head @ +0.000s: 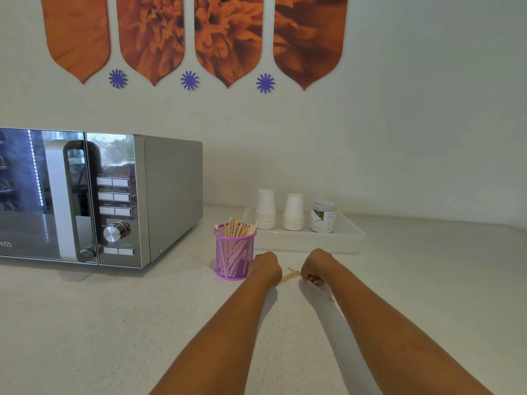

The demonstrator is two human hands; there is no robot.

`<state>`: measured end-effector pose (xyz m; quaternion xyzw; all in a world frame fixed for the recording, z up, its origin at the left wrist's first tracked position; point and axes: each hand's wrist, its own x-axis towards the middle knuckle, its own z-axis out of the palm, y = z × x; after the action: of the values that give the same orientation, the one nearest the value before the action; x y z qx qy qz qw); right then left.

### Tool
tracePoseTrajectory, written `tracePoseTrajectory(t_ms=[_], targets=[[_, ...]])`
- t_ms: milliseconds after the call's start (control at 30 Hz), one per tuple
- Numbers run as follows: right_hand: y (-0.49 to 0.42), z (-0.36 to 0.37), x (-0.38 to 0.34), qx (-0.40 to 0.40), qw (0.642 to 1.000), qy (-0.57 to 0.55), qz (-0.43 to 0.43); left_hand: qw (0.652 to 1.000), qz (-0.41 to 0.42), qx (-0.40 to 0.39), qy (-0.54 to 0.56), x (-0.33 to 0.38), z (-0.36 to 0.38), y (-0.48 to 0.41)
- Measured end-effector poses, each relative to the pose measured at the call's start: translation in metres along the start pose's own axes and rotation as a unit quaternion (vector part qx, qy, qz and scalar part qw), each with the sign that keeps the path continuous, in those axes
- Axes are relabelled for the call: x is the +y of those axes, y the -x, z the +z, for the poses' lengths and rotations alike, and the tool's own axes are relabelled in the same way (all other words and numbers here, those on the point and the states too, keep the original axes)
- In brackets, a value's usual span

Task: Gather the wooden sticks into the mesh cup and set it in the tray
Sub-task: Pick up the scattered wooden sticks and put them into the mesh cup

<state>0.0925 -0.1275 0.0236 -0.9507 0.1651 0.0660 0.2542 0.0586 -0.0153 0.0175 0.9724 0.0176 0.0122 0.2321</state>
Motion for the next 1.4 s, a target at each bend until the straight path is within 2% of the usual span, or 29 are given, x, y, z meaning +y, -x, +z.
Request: tracePoseTrajectory(t_ms=[167,367,600,667,767,867,967,1067,1200,1400], targets=[[0.003,0.000,-0.003,-0.037,0.999,0.034,-0.004,0.999,0.018,-0.015,-0.026,0.002,-0.001,0.002],[0.004,0.003,-0.004,-0.026,0.997,0.071,-0.032,0.998,0.034,-0.033,-0.034,0.002,-0.002,0.002],[0.004,0.002,0.001,-0.026,0.998,0.042,-0.051,0.998,0.032,-0.041,-0.032,-0.002,-0.001,0.003],[0.004,-0.004,0.004,-0.041,0.998,-0.008,-0.038,0.999,0.013,-0.046,0.004,-0.005,-0.003,0.002],[0.005,-0.009,0.009,-0.099,0.975,-0.198,-0.019,0.994,-0.033,-0.039,0.098,-0.011,-0.005,-0.003],[0.011,-0.007,0.006,-0.125,0.912,-0.390,-0.035,0.968,-0.080,-0.071,0.226,-0.010,-0.005,-0.006],[0.020,-0.003,-0.003,-0.157,0.840,-0.517,-0.053,0.932,-0.114,-0.057,0.340,-0.008,-0.003,-0.005],[0.028,-0.001,-0.010,-0.160,0.818,-0.549,-0.059,0.905,-0.118,-0.052,0.404,-0.004,-0.003,-0.001],[0.029,-0.003,-0.009,-0.150,0.826,-0.540,-0.060,0.887,-0.111,-0.060,0.445,-0.006,-0.005,0.003],[0.031,0.000,-0.007,-0.148,0.831,-0.531,-0.069,0.885,-0.092,-0.054,0.454,-0.009,-0.007,0.007]])
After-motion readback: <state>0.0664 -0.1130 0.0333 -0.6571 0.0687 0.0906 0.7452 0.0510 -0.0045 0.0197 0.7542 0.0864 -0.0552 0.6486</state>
